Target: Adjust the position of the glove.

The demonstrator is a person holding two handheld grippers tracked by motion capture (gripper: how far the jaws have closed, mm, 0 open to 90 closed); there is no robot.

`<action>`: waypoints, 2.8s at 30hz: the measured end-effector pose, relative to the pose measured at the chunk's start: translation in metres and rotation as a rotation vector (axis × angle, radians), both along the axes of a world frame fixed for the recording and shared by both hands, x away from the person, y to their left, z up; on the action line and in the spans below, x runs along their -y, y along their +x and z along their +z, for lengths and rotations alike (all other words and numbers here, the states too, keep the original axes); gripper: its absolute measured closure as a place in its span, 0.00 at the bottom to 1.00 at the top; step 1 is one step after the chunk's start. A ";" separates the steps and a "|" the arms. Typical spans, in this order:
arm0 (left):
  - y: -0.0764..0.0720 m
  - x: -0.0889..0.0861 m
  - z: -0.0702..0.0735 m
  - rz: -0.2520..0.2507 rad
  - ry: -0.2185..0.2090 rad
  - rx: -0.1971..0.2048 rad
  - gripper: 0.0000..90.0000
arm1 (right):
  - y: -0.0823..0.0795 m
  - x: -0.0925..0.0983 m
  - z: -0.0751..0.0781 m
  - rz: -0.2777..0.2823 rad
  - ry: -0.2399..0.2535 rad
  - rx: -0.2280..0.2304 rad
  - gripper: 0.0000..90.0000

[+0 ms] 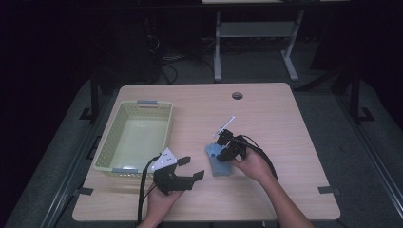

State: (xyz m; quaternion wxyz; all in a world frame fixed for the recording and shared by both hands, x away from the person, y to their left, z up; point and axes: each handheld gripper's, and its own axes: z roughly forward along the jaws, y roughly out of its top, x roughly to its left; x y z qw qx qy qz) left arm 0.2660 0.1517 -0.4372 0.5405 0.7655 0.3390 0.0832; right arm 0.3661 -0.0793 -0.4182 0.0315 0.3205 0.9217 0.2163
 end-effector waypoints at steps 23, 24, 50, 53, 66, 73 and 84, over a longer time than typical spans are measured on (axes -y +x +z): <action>0.001 0.006 -0.003 -0.029 0.020 -0.032 0.25 | 0.002 0.003 -0.012 -0.067 0.105 -0.029 0.85; 0.001 0.007 -0.004 -0.029 0.015 -0.038 0.25 | 0.002 0.004 -0.011 -0.069 0.108 -0.024 0.83; 0.032 0.042 -0.019 0.052 -0.014 -0.297 0.32 | -0.021 0.068 -0.017 -0.288 0.334 -0.081 0.46; 0.040 0.042 -0.022 0.071 -0.052 -0.353 0.34 | -0.019 0.072 -0.024 -0.316 0.371 -0.109 0.46; 0.057 0.047 -0.038 0.126 -0.082 -0.514 0.44 | -0.021 0.074 -0.038 -0.357 0.452 -0.191 0.53; 0.059 0.046 -0.040 0.108 -0.108 -0.547 0.46 | -0.022 0.077 -0.044 -0.379 0.524 -0.213 0.54; 0.058 0.048 -0.044 0.089 -0.126 -0.565 0.59 | -0.028 0.071 -0.050 -0.390 0.507 -0.223 0.59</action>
